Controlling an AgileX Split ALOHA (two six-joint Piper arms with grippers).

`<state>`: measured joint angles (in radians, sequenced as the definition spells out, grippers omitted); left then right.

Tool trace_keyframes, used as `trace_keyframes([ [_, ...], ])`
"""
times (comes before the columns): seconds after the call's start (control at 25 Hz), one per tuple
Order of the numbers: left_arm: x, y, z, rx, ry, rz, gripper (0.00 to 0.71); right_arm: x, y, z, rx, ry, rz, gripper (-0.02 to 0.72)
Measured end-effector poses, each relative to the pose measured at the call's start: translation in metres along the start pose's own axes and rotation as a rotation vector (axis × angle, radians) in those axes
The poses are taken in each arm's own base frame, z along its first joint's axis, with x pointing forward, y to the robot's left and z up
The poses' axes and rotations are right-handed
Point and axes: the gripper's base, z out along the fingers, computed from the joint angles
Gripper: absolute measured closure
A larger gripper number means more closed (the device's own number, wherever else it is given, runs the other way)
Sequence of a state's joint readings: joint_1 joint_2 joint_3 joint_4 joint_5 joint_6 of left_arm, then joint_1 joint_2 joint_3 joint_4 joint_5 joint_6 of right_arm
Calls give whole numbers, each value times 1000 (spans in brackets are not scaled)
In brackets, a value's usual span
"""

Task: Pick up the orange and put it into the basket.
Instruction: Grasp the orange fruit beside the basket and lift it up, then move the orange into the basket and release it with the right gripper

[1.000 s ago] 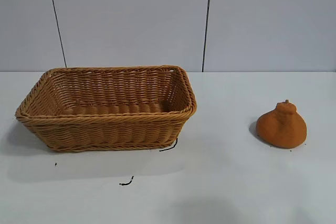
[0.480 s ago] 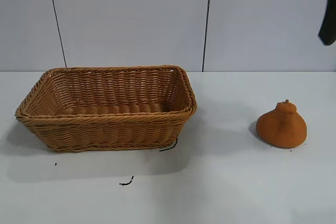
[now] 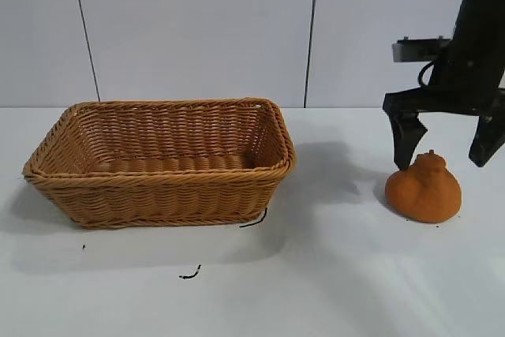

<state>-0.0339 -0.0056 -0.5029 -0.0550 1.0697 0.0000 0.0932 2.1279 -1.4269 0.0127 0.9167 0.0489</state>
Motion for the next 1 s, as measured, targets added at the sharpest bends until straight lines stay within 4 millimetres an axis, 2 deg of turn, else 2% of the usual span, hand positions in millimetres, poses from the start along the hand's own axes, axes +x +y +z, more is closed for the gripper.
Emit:
trace_keyframes([
  [0.12,0,0,0,0,0,0,71,0,0,0,0,-4,-2,77],
  [0.2,0,0,0,0,0,0,71,0,0,0,0,-5,-2,188],
  [0.32,0,0,0,0,0,0,71,0,0,-2,3,-7,-4,451],
  [0.4,0,0,0,0,0,0,71,-1,-1,-11,9,-27,-10,562],
  [0.44,0,0,0,0,0,0,71,-1,-1,-18,8,-42,-10,591],
  [0.56,0,0,0,0,0,0,71,-5,-1,-51,13,-100,-15,616],
  [0.8,0,0,0,0,0,0,71,-16,0,-141,9,-277,-17,617],
  [1.0,0,0,0,-1,-1,0,71,-23,4,-179,-23,-359,-10,618],
])
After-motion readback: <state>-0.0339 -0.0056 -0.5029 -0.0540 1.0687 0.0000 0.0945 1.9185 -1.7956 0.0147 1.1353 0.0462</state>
